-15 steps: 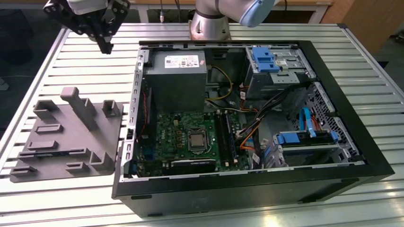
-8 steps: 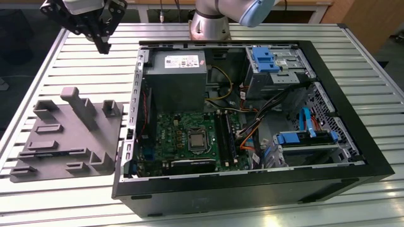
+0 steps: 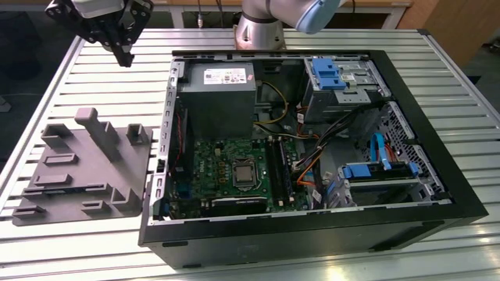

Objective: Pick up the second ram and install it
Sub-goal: 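Reach for the second ram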

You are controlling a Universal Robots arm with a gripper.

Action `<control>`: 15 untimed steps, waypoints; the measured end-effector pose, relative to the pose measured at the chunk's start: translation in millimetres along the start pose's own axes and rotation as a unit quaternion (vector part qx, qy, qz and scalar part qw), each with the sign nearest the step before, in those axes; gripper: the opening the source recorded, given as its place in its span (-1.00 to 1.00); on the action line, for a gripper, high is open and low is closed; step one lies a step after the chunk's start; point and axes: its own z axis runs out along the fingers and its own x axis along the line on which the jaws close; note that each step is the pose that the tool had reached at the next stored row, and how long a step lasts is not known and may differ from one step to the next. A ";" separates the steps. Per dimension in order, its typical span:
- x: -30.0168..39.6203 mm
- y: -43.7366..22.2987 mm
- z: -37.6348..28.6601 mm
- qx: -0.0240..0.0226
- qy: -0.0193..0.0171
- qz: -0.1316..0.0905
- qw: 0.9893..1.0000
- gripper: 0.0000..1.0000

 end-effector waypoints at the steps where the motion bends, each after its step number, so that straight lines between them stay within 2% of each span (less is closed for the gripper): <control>1: 0.6 0.0 0.0 0.000 0.000 0.000 1.000 -0.79; 15: 9.1 -0.7 -0.3 0.000 0.000 0.000 1.000 -0.79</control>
